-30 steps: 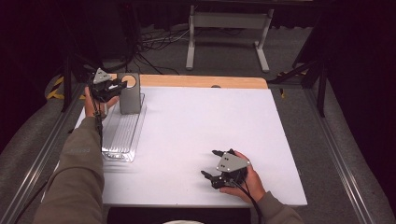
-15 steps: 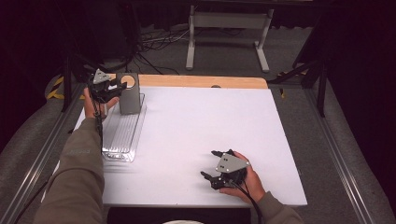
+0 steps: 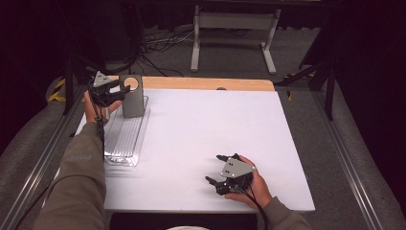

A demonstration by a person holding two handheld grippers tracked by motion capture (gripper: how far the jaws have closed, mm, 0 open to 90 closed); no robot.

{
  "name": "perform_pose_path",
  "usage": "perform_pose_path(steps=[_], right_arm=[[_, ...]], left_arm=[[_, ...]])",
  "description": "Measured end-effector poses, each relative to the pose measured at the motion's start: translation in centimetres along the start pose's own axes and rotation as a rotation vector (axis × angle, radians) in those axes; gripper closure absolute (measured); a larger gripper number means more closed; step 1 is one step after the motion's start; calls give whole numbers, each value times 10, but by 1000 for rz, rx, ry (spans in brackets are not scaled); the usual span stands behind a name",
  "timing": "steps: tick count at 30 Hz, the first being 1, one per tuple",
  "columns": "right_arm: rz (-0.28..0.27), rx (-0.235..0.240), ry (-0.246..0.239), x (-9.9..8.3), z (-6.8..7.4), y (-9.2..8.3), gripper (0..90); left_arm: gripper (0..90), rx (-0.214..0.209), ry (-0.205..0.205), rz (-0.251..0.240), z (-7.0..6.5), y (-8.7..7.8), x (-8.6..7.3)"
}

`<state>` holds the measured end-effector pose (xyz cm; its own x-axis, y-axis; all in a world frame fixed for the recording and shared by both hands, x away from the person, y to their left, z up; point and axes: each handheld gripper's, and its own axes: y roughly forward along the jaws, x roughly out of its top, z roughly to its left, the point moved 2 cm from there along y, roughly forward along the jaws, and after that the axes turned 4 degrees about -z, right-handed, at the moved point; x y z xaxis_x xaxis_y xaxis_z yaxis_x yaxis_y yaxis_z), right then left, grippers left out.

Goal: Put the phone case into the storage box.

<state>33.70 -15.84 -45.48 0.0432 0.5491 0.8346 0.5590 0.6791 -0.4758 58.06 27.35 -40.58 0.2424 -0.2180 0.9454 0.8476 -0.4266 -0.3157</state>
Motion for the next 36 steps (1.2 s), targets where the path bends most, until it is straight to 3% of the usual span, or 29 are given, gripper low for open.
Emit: perform_pose_path(steps=[5,16,24,36], right_arm=[[-7,-4,0,1,0,-1,234],[-18,-8,-5,3,0,-3,234],[-29,-19,-5,4,-1,-5,234],[-41,-37,-7,6,-2,-8,232]], left_arm=[[384,0,5,-17,-3,-7,0],[255,12,9,-49,-14,-21,6],[162,-18,32,-67,-28,-33,10],[83,-51,9,-140,-40,-59,9]])
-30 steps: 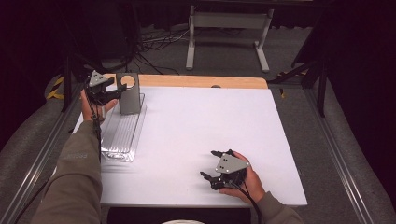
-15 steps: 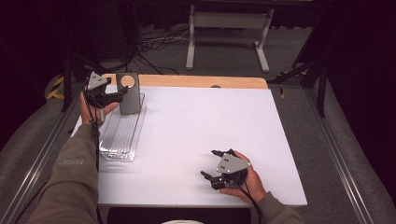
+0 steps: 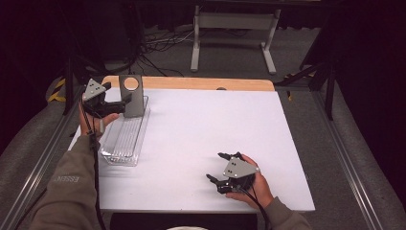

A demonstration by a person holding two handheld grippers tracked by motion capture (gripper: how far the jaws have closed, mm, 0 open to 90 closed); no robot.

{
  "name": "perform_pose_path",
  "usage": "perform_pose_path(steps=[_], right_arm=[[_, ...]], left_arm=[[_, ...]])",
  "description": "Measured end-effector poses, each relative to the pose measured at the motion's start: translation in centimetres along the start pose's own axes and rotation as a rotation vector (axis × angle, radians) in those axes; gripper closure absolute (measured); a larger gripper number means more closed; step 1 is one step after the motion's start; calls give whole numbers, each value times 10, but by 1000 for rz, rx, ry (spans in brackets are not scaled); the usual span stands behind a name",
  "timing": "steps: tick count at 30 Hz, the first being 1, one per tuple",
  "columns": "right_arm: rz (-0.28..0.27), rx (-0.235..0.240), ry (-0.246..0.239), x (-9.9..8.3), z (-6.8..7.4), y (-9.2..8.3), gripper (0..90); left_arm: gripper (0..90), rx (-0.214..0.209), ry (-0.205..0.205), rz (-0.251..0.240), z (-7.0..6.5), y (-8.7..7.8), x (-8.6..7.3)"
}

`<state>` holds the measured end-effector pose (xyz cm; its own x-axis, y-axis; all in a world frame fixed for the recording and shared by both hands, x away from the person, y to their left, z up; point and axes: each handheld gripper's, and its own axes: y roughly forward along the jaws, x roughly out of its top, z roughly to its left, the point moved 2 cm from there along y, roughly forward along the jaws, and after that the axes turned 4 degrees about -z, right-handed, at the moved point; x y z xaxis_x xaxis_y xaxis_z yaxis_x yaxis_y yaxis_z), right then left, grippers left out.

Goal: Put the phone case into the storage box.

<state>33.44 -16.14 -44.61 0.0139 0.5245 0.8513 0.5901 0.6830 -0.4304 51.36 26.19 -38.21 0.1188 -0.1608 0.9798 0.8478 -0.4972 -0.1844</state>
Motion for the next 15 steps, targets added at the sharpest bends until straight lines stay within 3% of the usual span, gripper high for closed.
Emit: perform_pose_path(steps=[15], right_arm=[[-2,-7,3,0,-1,0,230]], left_arm=[[46,-52,5,-32,-22,-25,-1]])
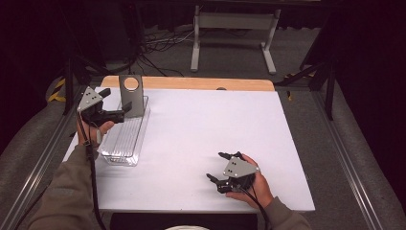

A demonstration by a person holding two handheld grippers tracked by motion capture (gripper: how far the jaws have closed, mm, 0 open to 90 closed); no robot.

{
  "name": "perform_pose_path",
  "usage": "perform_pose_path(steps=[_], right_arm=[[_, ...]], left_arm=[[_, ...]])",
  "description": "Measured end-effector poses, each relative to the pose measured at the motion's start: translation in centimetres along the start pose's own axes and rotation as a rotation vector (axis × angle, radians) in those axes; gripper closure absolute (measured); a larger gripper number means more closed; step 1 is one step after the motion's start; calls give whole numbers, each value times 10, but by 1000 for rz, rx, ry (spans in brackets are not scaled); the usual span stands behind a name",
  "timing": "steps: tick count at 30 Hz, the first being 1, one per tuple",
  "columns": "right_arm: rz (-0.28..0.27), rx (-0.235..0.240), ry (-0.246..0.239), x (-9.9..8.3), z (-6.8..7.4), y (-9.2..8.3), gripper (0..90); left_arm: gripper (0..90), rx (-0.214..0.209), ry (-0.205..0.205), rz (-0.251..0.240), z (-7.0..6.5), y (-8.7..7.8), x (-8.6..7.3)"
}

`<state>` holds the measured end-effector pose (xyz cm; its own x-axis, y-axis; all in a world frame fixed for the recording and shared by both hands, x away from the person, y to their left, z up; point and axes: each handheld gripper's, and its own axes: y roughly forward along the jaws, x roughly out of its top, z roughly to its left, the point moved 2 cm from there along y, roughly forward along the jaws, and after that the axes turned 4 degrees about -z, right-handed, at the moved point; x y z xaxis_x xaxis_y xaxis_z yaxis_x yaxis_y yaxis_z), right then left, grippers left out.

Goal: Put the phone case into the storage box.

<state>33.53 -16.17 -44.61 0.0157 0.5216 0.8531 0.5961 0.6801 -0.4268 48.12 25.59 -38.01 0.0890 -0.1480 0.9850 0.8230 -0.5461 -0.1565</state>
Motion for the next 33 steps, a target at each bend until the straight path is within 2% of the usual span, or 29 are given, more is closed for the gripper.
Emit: perform_pose_path(steps=[7,13,17,22,26,33], right_arm=[[-9,-20,7,0,-2,-3,221],[-21,-42,15,0,-5,-6,218],[-30,-58,18,1,-7,-7,213],[-41,-79,34,2,-9,-10,204],[-49,-91,45,3,-10,-12,198],[-63,-103,40,4,-11,-14,192]], left_arm=[[37,-2,29,-22,-14,-7,5],[37,-24,56,-46,-28,-15,11],[39,-40,51,-63,-34,-19,14],[37,-54,70,-64,-42,-23,15],[42,-85,56,-76,-48,-24,14],[42,-111,64,-88,-59,-28,16]])
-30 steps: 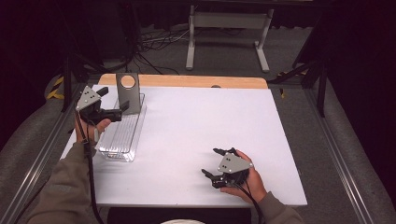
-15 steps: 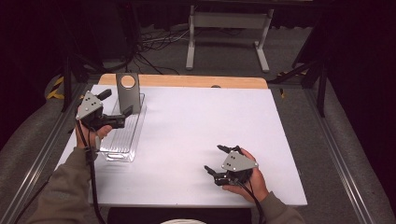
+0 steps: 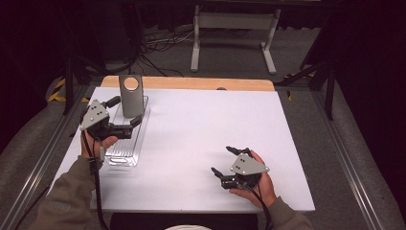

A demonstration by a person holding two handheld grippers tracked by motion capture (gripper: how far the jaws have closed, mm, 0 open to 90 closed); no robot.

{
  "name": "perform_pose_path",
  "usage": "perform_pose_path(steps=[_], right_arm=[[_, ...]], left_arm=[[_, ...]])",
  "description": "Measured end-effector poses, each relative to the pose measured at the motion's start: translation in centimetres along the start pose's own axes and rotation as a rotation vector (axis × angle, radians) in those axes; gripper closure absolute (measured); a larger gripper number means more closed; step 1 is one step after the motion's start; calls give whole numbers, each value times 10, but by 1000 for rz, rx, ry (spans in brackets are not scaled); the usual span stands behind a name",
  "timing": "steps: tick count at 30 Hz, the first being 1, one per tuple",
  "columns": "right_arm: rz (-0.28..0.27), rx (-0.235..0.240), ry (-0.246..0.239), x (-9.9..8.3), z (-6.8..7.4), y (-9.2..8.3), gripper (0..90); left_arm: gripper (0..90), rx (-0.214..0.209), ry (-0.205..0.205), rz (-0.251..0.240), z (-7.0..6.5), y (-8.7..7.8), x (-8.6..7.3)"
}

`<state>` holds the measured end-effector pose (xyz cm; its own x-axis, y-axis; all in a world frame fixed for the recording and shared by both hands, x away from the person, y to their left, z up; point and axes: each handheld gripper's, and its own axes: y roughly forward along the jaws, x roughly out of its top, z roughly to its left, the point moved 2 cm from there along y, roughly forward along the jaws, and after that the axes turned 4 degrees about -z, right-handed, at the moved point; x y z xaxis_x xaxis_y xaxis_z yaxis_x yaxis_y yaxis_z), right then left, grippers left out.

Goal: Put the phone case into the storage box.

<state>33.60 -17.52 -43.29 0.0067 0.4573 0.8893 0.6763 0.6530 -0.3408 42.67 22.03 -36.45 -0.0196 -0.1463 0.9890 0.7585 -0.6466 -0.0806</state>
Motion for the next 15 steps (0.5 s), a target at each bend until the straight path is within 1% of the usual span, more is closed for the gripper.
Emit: perform_pose_path(steps=[4,6,7,10,12,14,15], right_arm=[[-6,-6,1,1,-1,-1,189],[-9,-13,-2,1,-1,-2,187],[-9,-13,-2,1,-1,-2,187],[-11,-16,-3,2,-2,-3,186],[-12,-17,-5,2,-2,-3,185],[-14,-21,-7,3,-2,-4,184],[-14,-21,-7,3,-2,-4,184]], left_arm=[[42,-16,3,-5,-6,-2,1],[41,-13,17,-1,-9,-3,2],[41,-13,17,-1,-9,-3,2],[40,-22,28,-3,-13,-5,3],[40,-32,24,-10,-16,-6,4],[40,-38,30,-7,-18,-7,4],[40,-39,31,-14,-19,-7,4]])
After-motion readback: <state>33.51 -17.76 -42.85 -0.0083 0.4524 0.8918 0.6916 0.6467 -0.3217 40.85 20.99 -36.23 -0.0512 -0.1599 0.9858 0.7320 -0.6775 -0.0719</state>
